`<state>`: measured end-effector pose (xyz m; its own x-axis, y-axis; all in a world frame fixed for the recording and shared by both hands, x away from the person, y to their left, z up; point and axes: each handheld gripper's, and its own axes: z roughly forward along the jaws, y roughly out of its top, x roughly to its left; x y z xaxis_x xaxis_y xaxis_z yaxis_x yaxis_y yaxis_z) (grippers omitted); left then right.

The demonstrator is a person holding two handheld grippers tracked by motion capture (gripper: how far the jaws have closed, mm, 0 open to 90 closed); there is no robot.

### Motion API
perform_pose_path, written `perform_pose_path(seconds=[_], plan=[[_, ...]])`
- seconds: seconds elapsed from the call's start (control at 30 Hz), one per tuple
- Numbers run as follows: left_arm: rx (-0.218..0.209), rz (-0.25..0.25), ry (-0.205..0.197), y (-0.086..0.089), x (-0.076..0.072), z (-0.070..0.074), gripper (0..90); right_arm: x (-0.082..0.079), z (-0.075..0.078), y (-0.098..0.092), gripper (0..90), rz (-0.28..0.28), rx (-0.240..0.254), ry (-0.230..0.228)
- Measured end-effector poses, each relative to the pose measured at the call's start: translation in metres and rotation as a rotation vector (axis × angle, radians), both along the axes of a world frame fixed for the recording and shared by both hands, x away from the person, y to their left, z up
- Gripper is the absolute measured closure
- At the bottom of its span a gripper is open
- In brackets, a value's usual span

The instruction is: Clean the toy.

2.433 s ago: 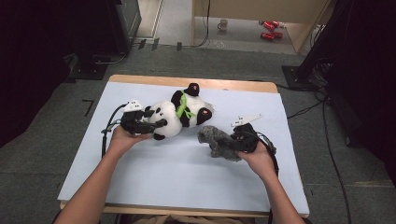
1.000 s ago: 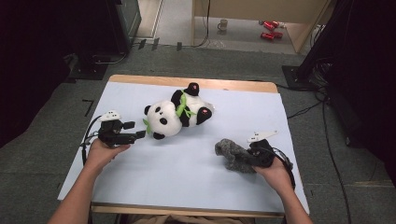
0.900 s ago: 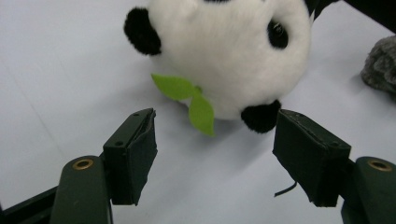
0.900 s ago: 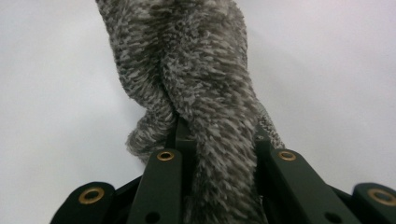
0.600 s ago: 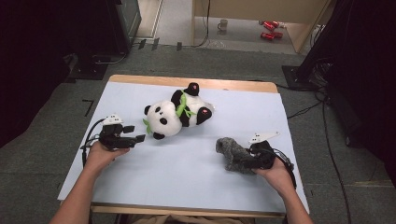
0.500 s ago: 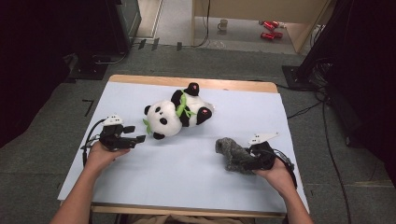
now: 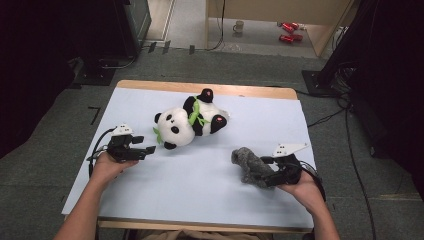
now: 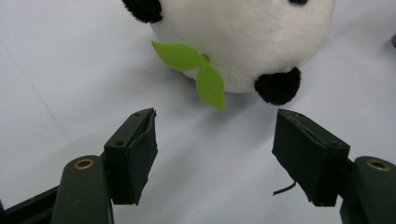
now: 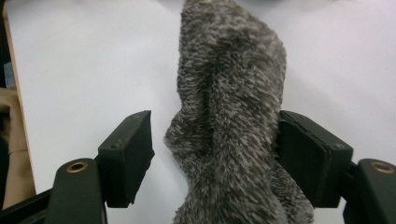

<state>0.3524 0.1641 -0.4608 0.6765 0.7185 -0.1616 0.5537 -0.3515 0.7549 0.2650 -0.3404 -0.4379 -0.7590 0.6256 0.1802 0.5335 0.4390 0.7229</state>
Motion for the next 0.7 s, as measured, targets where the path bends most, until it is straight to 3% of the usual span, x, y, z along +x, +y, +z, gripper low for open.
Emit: perform_pose_path(seconds=[0.2, 0.37, 0.6, 0.7], plan=[[0.008, 0.009, 0.003, 0.002, 0.001, -0.001, 30.0, -0.002, 0.007, -0.010, 28.1, 0.003, 0.060, -0.026], [0.014, 0.008, 0.003, 0.001, 0.001, -0.002, 30.1, 0.000, 0.012, -0.021, 29.5, -0.061, 0.100, -0.055], [0.030, 0.008, 0.006, 0.002, 0.001, -0.004, 30.6, 0.010, 0.008, -0.034, 32.7, -0.173, 0.106, -0.063], [0.029, 0.012, 0.010, 0.002, 0.001, -0.005, 30.6, 0.015, 0.005, -0.039, 33.9, -0.218, 0.086, -0.060]])
